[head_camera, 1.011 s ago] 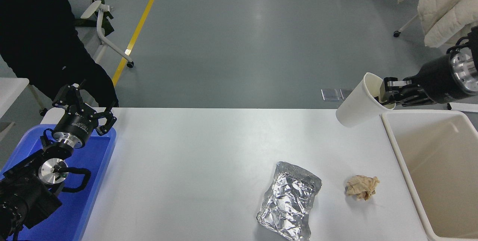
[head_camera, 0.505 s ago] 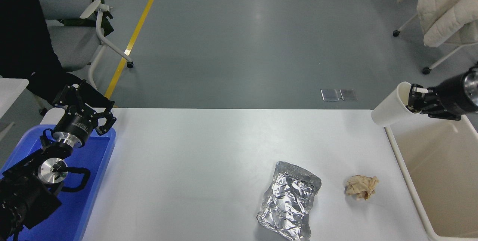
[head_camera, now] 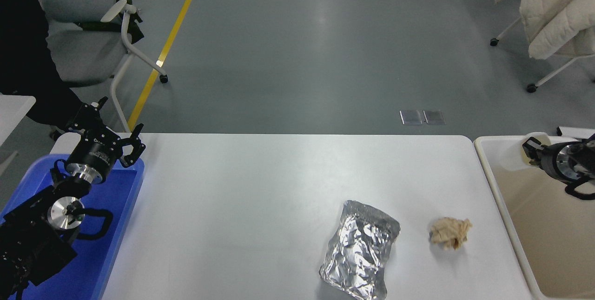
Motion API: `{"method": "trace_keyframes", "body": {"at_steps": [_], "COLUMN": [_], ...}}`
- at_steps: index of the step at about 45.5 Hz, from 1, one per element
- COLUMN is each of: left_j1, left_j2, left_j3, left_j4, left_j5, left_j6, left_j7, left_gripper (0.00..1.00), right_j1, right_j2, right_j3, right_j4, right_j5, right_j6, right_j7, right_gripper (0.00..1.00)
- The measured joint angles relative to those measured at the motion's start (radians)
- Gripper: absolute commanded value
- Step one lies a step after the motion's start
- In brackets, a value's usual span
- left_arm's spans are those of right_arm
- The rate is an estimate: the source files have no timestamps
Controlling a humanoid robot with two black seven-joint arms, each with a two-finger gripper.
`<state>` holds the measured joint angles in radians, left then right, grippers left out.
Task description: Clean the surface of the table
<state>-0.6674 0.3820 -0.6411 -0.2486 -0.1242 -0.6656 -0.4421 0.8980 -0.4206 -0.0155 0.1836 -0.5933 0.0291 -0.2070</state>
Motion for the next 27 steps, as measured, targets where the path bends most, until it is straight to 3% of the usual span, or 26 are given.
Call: {"method": "trace_keyframes", "body": {"at_steps": [10,27], "left_j1": [0.0,0.0], "left_j2": [0.0,0.0], "left_j3": [0.0,0.0], "left_j4": [0.0,0.0], "left_j5": [0.0,0.0], "left_j6": [0.0,0.001], "left_j7": [-0.001,-0.001], "left_gripper": [1.0,1.0], "right_j1": [-0.072,-0.135], "right_j2": [0.094,0.141], "right_j3": [0.001,0.001], "right_j4": [-0.128,-0.176], "right_j5": [0.059,0.14], "right_j6": [-0.125,-0.183], "right_j7": [0.016,0.024], "right_gripper": [0.0,0.0]}}
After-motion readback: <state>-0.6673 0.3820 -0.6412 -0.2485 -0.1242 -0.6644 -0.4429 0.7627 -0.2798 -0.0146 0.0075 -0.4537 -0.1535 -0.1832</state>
